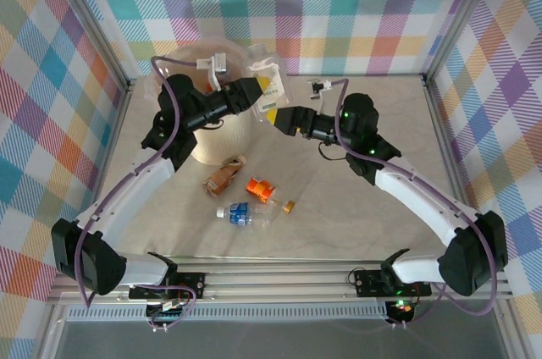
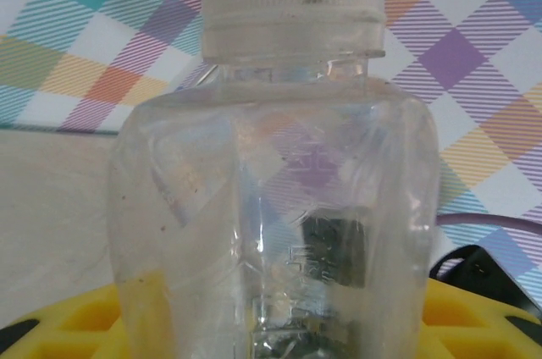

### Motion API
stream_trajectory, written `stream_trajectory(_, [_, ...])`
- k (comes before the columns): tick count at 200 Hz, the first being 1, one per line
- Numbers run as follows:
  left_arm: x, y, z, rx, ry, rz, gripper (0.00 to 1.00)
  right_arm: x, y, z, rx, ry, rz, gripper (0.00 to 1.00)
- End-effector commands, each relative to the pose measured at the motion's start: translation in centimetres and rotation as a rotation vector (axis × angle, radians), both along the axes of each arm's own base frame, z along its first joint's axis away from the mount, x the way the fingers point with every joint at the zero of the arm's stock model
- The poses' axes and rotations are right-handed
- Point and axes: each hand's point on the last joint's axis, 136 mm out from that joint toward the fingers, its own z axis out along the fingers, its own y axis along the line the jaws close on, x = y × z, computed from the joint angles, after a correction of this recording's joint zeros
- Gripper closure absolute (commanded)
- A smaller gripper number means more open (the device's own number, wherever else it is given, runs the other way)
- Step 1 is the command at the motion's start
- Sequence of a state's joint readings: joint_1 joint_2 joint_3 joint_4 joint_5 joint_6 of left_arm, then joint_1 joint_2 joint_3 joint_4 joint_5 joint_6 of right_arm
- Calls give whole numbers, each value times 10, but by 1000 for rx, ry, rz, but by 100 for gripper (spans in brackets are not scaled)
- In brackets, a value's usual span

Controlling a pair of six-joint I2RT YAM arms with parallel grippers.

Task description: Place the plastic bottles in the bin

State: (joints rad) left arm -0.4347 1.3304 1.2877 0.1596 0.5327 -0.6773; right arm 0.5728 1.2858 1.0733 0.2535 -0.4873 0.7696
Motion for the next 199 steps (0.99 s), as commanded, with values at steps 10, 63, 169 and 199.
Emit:
stream_trajectory(10, [-9, 39, 48, 121, -111, 153, 64, -3, -24, -1, -84, -32, -121, 0])
stream_trajectory(63, [9, 118, 57, 467, -81, 491, 65, 3, -63, -37, -287, 45, -315, 0])
stream_trajectory(169, [88, 187, 29, 901, 24, 687, 66, 8, -75, -64, -413, 100, -368, 0])
stream_trajectory(199, [107, 194, 7, 917, 83, 666, 66, 11, -77, -70, -439, 111, -382, 0])
